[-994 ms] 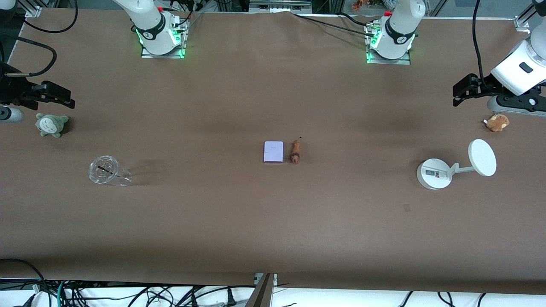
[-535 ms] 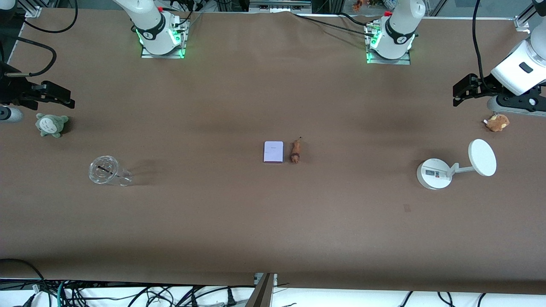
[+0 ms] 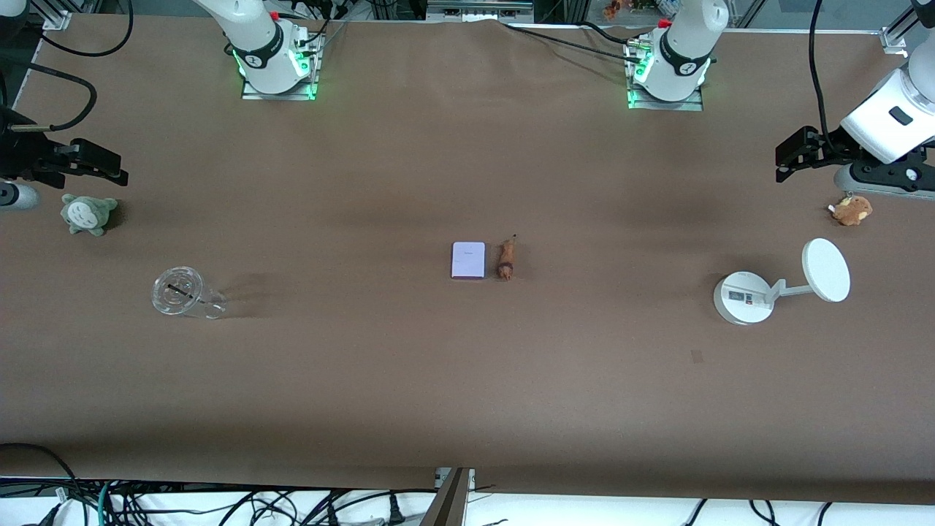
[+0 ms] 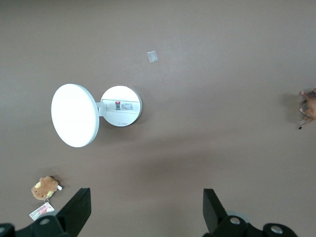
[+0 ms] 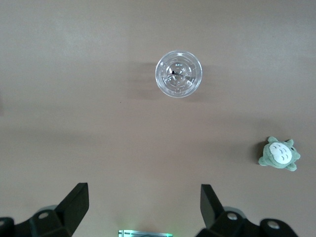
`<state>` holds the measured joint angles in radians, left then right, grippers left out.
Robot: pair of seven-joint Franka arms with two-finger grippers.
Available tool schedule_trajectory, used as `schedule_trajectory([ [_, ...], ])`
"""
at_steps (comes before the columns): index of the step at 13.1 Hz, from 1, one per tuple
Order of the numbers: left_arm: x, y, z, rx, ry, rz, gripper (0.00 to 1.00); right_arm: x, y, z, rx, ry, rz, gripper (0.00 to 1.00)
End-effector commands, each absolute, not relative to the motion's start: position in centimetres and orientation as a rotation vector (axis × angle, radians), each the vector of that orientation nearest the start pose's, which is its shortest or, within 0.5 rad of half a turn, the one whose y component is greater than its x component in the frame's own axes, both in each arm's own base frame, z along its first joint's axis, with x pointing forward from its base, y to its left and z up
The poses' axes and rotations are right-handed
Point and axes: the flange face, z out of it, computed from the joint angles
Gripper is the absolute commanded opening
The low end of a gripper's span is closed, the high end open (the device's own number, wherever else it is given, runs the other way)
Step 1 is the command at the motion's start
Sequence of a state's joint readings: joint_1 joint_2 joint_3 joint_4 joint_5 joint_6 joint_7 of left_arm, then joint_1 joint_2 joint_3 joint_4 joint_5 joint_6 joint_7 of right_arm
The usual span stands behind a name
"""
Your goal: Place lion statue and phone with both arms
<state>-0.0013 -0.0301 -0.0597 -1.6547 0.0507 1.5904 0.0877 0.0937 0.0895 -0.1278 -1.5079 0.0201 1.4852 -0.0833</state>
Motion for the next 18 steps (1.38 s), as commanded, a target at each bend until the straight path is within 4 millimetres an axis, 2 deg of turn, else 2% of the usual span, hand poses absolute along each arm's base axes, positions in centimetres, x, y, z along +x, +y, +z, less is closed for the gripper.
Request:
schedule_trajectory([
  [1,54.7,-2.8,60.8,-3.087,0.257,0.063,1.00,57.5,-1.7,59.9,-3.126,-0.078,0.176,1.00],
  [5,54.7,-2.8,60.8,-3.087,0.257,0.064,1.00,57.9,-1.6,59.3,-3.123,-0.078,0.183,1.00],
  [8,54.7,-3.1,60.3,-3.099,0.265,0.084,1.00,59.0,-1.2,57.4,-3.119,-0.084,0.203,1.00],
  [9,54.7,-3.3,60.2,-3.100,0.270,0.094,1.00,59.8,-1.1,55.6,-3.117,-0.086,0.246,1.00],
  [12,55.8,-4.7,57.3,-3.215,0.267,0.190,1.00,60.3,0.6,54.2,-3.123,-0.129,0.281,1.00],
  [13,56.3,-5.9,56.0,-3.223,0.288,0.220,1.00,60.9,0.8,53.3,-3.120,-0.133,0.283,1.00],
  [15,57.9,-9.6,52.3,-3.219,0.378,0.261,1.00,62.3,1.4,51.7,-3.128,-0.145,0.231,1.00],
  [18,59.0,-15.9,48.9,-3.242,0.353,0.225,1.00,64.3,5.6,47.4,-3.138,-0.223,0.227,1.00],
])
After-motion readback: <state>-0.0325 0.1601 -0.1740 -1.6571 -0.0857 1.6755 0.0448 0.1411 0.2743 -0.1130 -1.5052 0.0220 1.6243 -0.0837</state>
